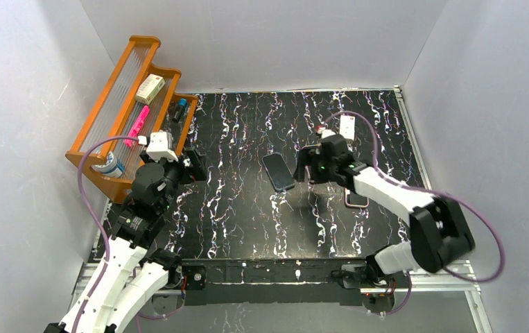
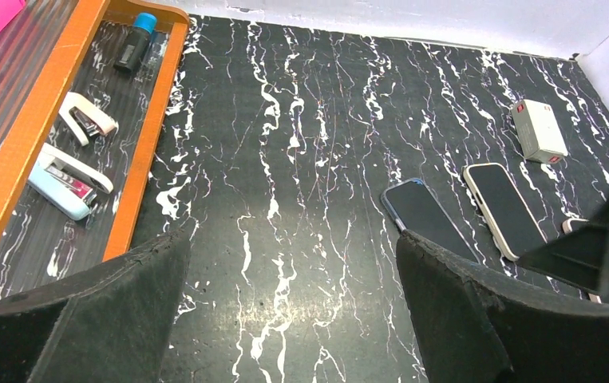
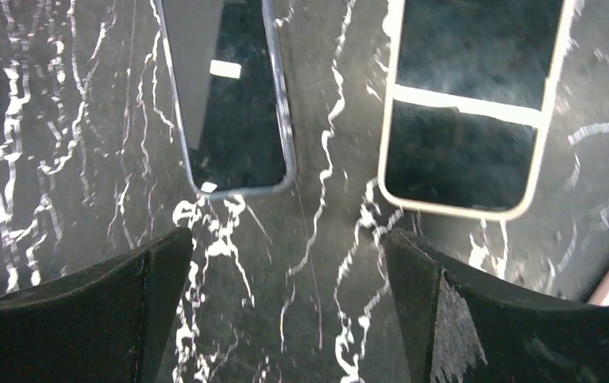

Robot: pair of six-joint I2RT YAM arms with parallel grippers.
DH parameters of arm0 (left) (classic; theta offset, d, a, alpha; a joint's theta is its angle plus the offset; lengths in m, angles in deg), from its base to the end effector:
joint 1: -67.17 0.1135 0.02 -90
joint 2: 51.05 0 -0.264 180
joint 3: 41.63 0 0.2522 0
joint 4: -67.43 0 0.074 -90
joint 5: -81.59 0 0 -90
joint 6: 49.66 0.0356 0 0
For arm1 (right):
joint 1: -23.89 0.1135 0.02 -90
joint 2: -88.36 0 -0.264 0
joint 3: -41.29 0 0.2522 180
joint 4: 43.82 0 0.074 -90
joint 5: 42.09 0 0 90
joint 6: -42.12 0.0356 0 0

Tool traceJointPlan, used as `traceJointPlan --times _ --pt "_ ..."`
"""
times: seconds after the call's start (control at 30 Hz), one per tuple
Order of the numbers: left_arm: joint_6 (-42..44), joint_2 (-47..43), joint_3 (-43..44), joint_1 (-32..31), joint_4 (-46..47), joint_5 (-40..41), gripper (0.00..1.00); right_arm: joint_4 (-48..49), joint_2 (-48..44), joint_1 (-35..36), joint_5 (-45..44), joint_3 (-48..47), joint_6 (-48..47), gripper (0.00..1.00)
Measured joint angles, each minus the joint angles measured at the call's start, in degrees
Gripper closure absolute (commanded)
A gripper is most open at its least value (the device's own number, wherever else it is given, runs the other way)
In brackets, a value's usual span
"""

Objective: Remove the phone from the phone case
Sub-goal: Pick up the phone at the center of the board.

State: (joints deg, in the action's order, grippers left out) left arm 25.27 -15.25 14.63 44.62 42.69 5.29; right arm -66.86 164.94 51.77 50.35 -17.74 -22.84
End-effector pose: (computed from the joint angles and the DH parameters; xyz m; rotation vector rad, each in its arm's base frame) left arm 0.1422 -0.0499 0.3480 -0.0755 1.6504 -0.3046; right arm 0.2489 0.1334 0.2230 -0.0807 2.3340 0.5232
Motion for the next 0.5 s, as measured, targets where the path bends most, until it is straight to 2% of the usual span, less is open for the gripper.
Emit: traceJointPlan --times 0.1,0.27,0.5 --pt "-0.1 -0.9 -0.8 0.0 0.0 0.2 0.02 -0.7 8.8 4.1 -3.7 -7.0 -1.4 0.01" --pt "-0.6 -1.3 -1.9 0.0 -0.2 0.4 0.02 -4.2 21.9 7.0 -7.4 -21.6 -4.2 0.01" --pt "-0.2 -1.4 -2.4 0.0 -0.2 0.4 0.02 -12.0 34.7 9.2 -7.5 -35.6 -7.1 0.01"
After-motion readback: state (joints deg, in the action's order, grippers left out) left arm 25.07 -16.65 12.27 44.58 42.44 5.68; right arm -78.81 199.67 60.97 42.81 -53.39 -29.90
